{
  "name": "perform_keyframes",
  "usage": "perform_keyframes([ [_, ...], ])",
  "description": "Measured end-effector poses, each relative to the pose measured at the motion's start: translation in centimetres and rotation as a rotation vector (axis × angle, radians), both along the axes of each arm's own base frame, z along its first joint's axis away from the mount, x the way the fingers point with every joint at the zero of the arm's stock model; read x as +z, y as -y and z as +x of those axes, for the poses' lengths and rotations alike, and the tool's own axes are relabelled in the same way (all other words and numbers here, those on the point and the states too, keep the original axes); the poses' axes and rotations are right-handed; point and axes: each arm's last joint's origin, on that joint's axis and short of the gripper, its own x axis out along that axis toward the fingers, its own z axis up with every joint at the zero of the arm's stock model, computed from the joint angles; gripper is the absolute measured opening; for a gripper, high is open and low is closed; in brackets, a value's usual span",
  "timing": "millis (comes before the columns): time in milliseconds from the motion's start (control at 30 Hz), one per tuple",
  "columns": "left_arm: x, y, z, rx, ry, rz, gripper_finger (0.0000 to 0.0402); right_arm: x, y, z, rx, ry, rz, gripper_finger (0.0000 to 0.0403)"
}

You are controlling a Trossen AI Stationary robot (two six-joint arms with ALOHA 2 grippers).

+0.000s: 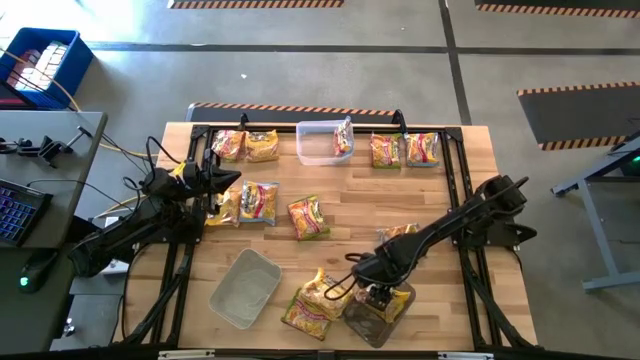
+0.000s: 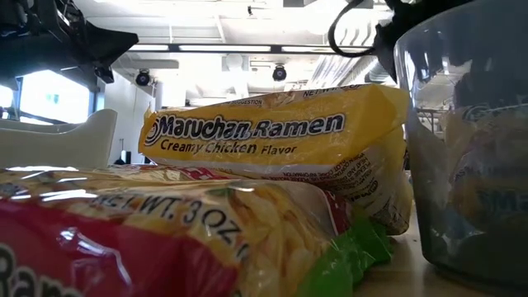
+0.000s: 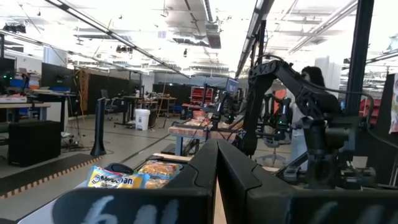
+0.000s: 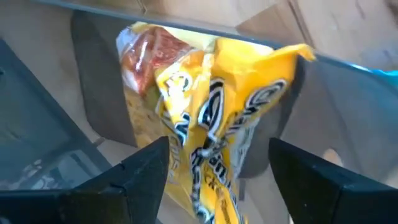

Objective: Sort Maruchan noodles
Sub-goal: Adjust the yellow noodle pack in the black bin

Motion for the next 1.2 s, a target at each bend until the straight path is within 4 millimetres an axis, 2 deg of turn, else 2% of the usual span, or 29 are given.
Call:
perform_keyframes([
  [100,0.0,0.0,0.0,0.000,0.000,0.000,0.0003,-0.3,-0.1,0.2,0.001,0.030,0.018,0.0254],
  [200,0.0,0.0,0.0,0.001,0.000,0.001,0.0003,-0.4,-0.2,0.3,0.011,0.055,0.037,0.0217],
  [300,0.0,0.0,0.0,0.001,0.000,0.001,0.0003,-0.3,-0.5,0.5,0.030,0.077,0.060,0.0154],
  [433,0.0,0.0,0.0,0.001,0.000,0.001,0.0003,-0.2,-0.6,0.5,0.034,0.077,0.081,0.0044],
  [500,0.0,0.0,0.0,0.001,0.000,0.001,0.0003,-0.2,-0.7,0.5,0.035,0.076,0.094,0.0012],
  [600,0.0,0.0,0.0,0.001,0.000,0.001,0.0003,0.2,-0.9,0.7,0.015,0.076,0.106,0.0017],
  [700,0.0,0.0,0.0,0.001,0.001,0.002,0.0003,1.4,-1.6,1.3,0.027,0.126,0.124,0.0004],
  [967,0.1,0.0,0.0,0.001,0.011,0.006,0.0003,4.6,-3.8,2.3,-0.027,0.260,0.171,0.0000],
  [1200,0.1,0.0,0.0,0.001,0.013,0.007,0.0003,4.5,-5.1,2.4,-0.069,0.298,0.179,0.0000],
])
